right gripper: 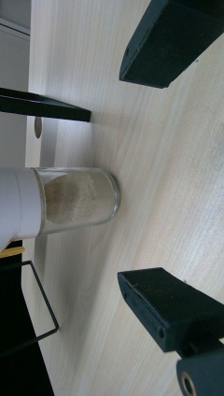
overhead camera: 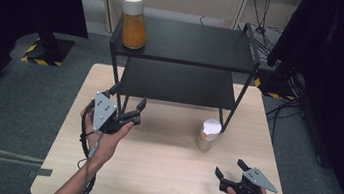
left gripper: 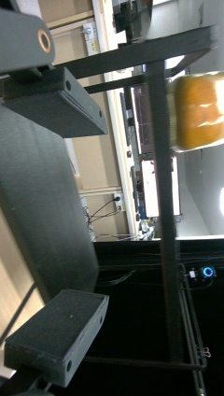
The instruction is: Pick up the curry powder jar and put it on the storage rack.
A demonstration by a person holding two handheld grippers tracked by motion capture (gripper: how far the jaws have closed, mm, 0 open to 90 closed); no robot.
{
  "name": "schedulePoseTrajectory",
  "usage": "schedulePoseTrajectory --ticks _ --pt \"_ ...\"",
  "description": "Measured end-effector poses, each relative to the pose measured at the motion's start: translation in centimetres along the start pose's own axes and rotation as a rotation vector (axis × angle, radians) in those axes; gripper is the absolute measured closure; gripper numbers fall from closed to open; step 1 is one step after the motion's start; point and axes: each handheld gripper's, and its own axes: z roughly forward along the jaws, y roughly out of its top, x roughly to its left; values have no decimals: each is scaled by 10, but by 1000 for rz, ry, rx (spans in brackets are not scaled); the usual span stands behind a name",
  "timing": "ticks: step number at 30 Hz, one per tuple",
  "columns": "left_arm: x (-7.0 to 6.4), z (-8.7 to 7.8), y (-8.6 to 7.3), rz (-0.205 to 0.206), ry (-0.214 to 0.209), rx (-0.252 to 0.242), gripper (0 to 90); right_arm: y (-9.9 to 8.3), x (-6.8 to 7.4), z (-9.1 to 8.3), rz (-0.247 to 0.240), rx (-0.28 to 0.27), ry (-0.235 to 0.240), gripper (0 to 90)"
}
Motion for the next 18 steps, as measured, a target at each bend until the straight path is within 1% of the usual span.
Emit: schedulePoseTrajectory --ticks 4,8,15,18 --pt "-2 -6 -15 -17 -2 18 147 0 0 0 -2 1 0 52" --pt "-3 -12 -28 -25 -1 43 147 0 0 0 -1 1 0 52" --pt "-6 -23 -57 -46 6 88 146 0 0 0 -2 2 1 52" --pt "-7 -26 -70 -67 10 113 146 0 1 0 -3 2 0 52"
